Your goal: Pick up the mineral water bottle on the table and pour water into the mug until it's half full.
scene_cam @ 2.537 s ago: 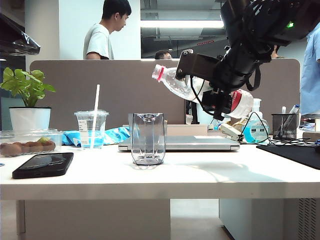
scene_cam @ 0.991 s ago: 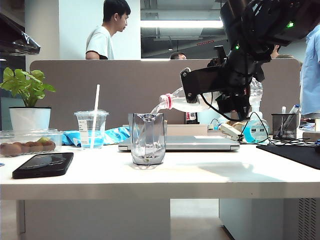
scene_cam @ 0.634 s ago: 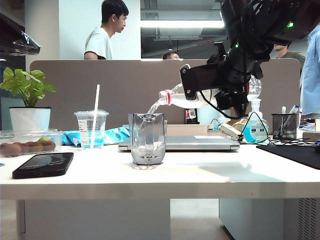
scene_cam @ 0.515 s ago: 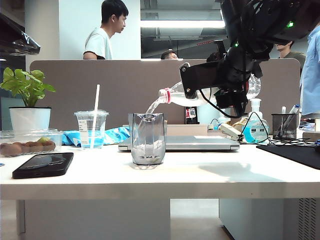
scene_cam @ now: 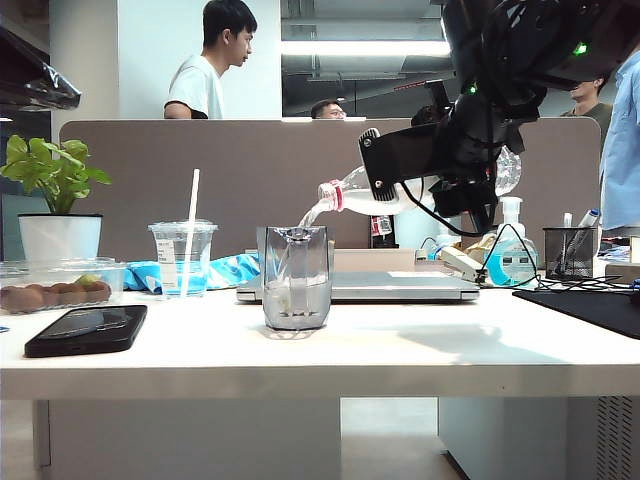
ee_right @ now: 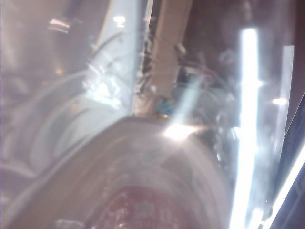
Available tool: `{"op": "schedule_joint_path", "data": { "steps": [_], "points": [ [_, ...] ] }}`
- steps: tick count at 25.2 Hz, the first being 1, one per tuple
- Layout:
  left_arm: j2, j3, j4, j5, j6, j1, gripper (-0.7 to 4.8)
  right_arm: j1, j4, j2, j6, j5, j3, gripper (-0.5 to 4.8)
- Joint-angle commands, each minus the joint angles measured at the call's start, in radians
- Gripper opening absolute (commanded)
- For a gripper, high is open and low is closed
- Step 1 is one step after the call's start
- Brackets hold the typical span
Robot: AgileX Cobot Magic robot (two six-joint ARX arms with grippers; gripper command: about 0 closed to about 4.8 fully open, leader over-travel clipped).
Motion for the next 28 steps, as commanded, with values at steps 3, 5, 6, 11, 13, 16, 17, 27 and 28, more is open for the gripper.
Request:
{"op": "schedule_joint_path", "data": {
  "steps": [3,5,6,11,13,16,17,27,28],
  "points": [
    [-0.001,0.003,0.006,0.003,0.002,0.000,-0.03,0.002,0.068,-0.011,-0.024,0.001,0.007,2.64],
    [-0.001,0.003,0.006,0.003,0.002,0.000,-0.03,0.002,0.086,-0.011,-0.027,0.000,0.007,2.64],
    [-0.001,0.003,0.006,0.003,0.002,0.000,-0.03,0.002,0.095,-0.011,-0.048,0.001,0.007,2.64],
    [-0.001,0.003,0.006,0.003,0.002,0.000,-0.03,0.002,0.099,-0.011,-0.048,0.000,0.007,2.64],
    [-0.001,0.003,0.006,0.003,0.002,0.000,-0.03,0.002,0.098,-0.011,-0.044,0.000,0.007,2.65],
    [-0.001,0.003,0.006,0.003,0.002,0.000,-0.03,0.002,0.097,-0.011,-0.016,-0.004,0.006,2.64],
    [-0.001,0.003,0.006,0.003,0.002,0.000,-0.03,0.002,0.097,-0.011,0.014,-0.016,0.006,2.64],
    [-0.001,0.003,0.006,0.003,0.002,0.000,-0.03,0.002,-0.012,-0.011,0.390,-0.087,0.004,2.65],
    [-0.001,0.003,0.006,0.003,0.002,0.000,-0.03,0.002,-0.011,-0.011,0.452,-0.102,0.004,2.65]
  ]
}}
